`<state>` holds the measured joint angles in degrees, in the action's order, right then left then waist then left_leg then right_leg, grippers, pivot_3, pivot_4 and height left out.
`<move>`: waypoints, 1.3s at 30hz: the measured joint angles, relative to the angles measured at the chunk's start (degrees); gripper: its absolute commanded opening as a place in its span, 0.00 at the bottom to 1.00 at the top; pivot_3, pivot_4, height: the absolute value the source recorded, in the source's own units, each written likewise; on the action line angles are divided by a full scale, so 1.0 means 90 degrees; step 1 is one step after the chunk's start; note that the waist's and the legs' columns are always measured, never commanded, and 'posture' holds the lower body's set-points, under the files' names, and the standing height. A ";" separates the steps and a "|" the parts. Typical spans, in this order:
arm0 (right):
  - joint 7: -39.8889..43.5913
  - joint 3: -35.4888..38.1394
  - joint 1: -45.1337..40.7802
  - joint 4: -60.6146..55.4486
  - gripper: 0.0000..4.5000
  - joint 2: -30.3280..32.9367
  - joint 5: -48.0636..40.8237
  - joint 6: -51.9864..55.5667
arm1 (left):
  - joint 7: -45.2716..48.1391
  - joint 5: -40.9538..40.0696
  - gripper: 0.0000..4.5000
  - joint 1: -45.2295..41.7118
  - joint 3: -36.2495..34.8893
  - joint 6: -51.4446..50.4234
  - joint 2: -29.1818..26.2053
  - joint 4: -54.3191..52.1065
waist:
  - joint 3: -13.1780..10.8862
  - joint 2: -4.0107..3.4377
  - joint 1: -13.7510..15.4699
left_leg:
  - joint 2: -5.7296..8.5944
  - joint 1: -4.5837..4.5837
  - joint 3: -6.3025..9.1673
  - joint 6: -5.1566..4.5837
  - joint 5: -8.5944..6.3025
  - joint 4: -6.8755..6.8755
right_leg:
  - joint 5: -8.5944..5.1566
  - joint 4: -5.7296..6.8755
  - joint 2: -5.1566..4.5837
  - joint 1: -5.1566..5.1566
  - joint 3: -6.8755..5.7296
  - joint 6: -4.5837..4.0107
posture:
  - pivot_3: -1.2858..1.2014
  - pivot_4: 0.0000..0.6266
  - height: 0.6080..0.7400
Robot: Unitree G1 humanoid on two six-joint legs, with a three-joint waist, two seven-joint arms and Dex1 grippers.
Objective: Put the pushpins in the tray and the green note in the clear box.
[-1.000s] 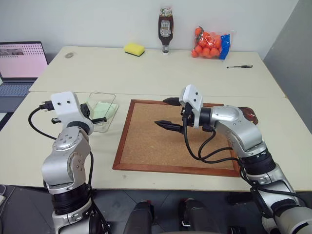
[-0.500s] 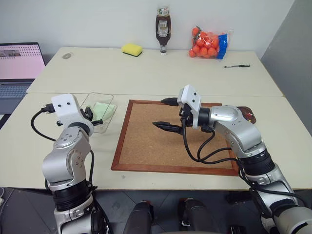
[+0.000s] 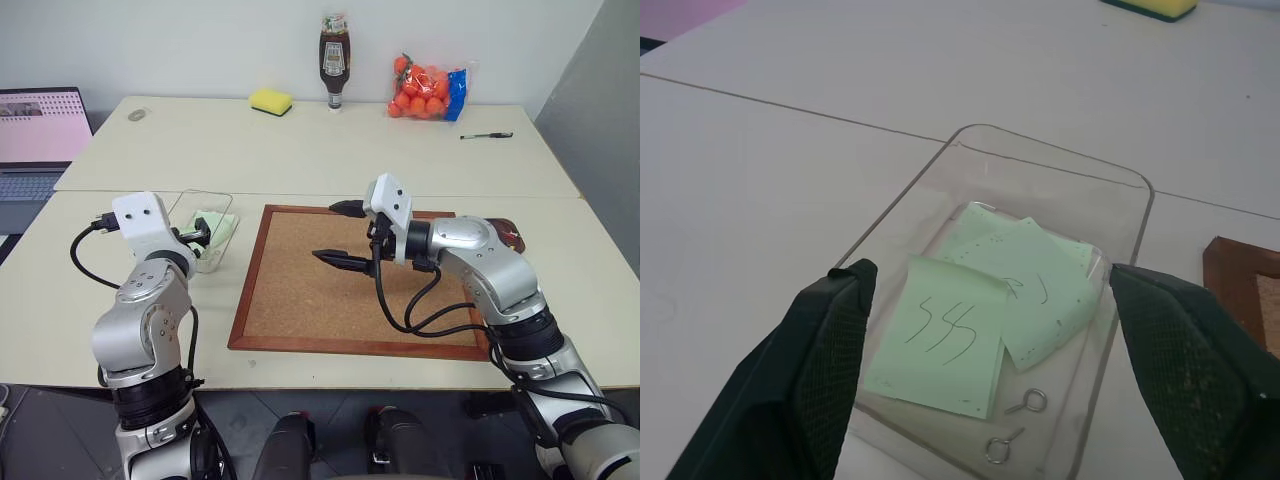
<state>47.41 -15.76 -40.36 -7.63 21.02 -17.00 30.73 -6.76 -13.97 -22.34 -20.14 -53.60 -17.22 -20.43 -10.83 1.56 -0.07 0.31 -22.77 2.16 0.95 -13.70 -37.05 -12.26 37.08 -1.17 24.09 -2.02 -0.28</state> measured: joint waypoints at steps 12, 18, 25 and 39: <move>-0.0553 0.0813 0.1056 -0.0956 1.00 0.0245 -0.0201 0.0309 | 0.0952 0.0764 0.85 0.0967 0.2013 0.1282 -0.0317 -0.0982 | 0.0001 0.0001 0.0096 | 0.0007 -0.0005 -0.0005 -0.0001 -0.0001 -0.0002 | -0.0001 -0.0011 -0.0010 -0.0004 0.0007 -0.0001 | 0.52 0.24 1.00; -0.1148 0.1489 0.2211 -0.1918 1.00 0.0447 -0.0395 0.0954 | 0.1025 0.0918 0.85 0.0743 0.2490 0.0327 -0.0408 -0.1297 | 0.0001 0.0001 0.0055 | -0.0004 0.0001 0.0000 -0.0002 -0.0001 0.0002 | -0.0001 0.0001 0.0005 0.0000 -0.0002 -0.0001 | 0.52 0.24 1.00; -0.1611 0.1698 0.2589 -0.2446 1.00 0.0520 -0.0508 0.1257 | 0.1612 0.0977 0.85 0.0481 0.2881 0.0985 -0.0550 -0.0958 | 0.0001 0.0001 0.0003 | -0.0002 0.0003 -0.0001 -0.0002 -0.0001 0.0001 | -0.0001 -0.0003 0.0007 -0.0003 -0.0002 -0.0001 | 0.52 0.24 1.00; -0.2363 0.1899 0.3546 -0.2409 1.00 0.0245 -0.0261 0.0562 | 0.3944 -0.1298 0.85 0.0330 0.2280 0.1280 -0.0245 -0.0100 | 0.0001 0.0001 -0.0002 | 0.0000 -0.0001 -0.0025 -0.0002 -0.0001 -0.0001 | -0.0002 -0.0006 0.0010 -0.0002 -0.0003 0.0000 | 0.52 0.24 1.00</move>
